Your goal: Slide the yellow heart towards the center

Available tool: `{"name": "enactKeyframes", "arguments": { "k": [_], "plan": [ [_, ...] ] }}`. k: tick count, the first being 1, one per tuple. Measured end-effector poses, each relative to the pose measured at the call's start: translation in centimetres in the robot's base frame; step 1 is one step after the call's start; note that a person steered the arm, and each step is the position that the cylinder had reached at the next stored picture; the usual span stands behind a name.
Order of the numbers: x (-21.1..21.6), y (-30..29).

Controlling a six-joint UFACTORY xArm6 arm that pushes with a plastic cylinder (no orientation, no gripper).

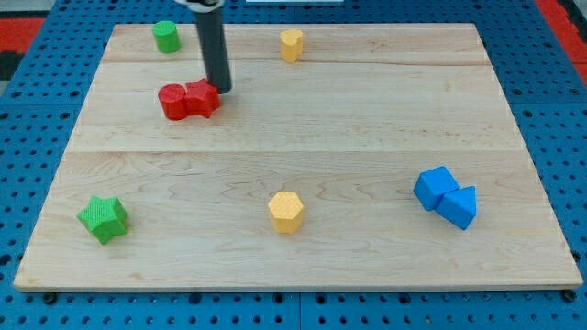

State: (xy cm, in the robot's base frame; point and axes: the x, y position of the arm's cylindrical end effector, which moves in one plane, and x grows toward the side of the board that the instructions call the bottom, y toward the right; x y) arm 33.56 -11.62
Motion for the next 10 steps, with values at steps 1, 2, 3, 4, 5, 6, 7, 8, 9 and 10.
{"name": "enactKeyframes", "arguments": {
  "k": [1,2,3,4,5,6,7,8,9,10],
  "plan": [
    [0.0,-0.6],
    [-0.1,-1.3],
    [-1.8,-1.3],
    [-3.4,-3.6],
    [-4.9,-3.5],
    [-9.8,2.3],
    [-14.3,5.7],
    [-12.9,9.7],
    [-12.7,15.0],
    [-8.9,12.5]
  ]
}}
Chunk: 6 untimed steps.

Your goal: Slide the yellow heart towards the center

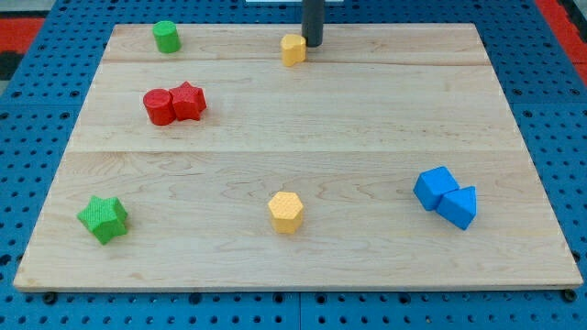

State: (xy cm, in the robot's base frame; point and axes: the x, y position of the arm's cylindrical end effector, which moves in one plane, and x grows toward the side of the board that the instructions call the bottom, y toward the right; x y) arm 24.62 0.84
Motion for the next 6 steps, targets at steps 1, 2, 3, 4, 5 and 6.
{"name": "enactKeyframes", "arguments": {
  "k": [1,2,3,4,5,6],
  "plan": [
    [0.1,-3.6],
    [-0.1,-3.8],
    [0.2,-5.3],
    [1.0,-6.5],
    [3.1,-6.5],
    [4.5,-6.5]
  ]
}}
